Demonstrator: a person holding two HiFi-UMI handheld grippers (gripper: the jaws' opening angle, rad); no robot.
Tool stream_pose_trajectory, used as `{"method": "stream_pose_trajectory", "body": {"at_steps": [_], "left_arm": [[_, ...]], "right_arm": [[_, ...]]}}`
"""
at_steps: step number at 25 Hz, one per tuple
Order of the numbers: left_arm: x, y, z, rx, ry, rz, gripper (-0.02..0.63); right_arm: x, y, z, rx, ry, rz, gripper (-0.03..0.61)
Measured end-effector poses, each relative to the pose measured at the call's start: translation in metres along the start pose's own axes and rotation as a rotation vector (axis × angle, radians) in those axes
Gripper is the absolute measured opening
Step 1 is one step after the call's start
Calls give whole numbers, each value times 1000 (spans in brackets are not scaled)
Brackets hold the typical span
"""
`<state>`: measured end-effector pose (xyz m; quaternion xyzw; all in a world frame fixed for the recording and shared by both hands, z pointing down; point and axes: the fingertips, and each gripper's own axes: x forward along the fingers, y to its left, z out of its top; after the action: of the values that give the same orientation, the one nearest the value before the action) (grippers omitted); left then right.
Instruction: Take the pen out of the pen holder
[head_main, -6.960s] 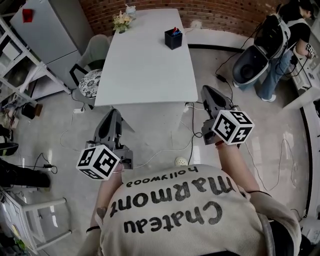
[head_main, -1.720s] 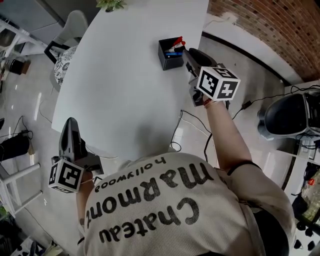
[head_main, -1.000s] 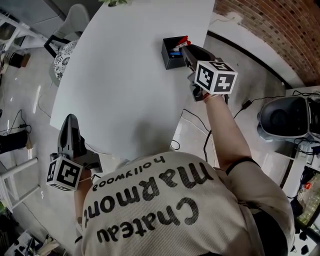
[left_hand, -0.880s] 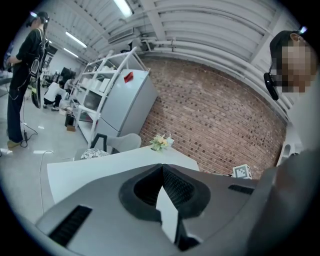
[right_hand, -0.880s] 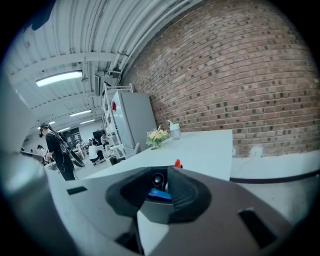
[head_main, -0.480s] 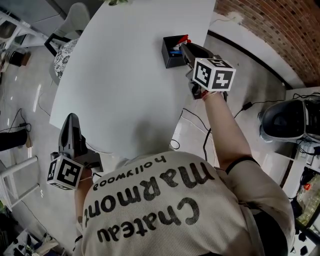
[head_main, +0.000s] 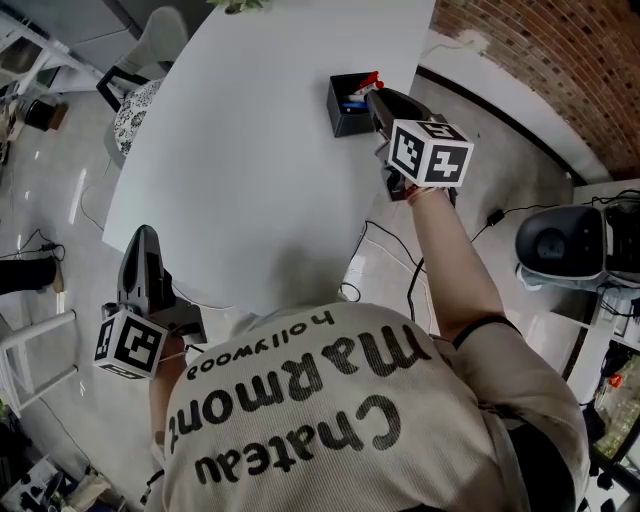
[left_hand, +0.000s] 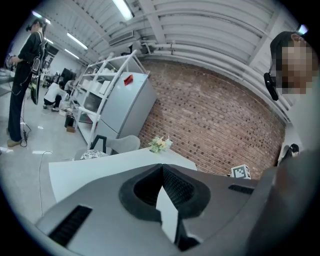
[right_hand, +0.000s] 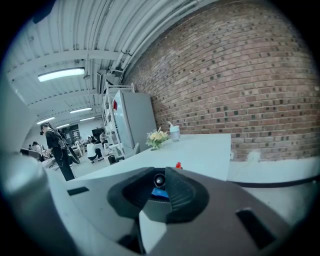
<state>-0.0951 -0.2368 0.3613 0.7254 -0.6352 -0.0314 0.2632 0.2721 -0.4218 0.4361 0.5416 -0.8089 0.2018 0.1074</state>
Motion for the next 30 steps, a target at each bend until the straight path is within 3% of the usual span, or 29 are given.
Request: {"method": "stream_pose_trajectory", "body": {"at_steps": [30], "left_arm": [[-22,-15,3,7,-34,-81,0]], "right_arm": [[-50,18,5,-13,-53,-35,74]]}}
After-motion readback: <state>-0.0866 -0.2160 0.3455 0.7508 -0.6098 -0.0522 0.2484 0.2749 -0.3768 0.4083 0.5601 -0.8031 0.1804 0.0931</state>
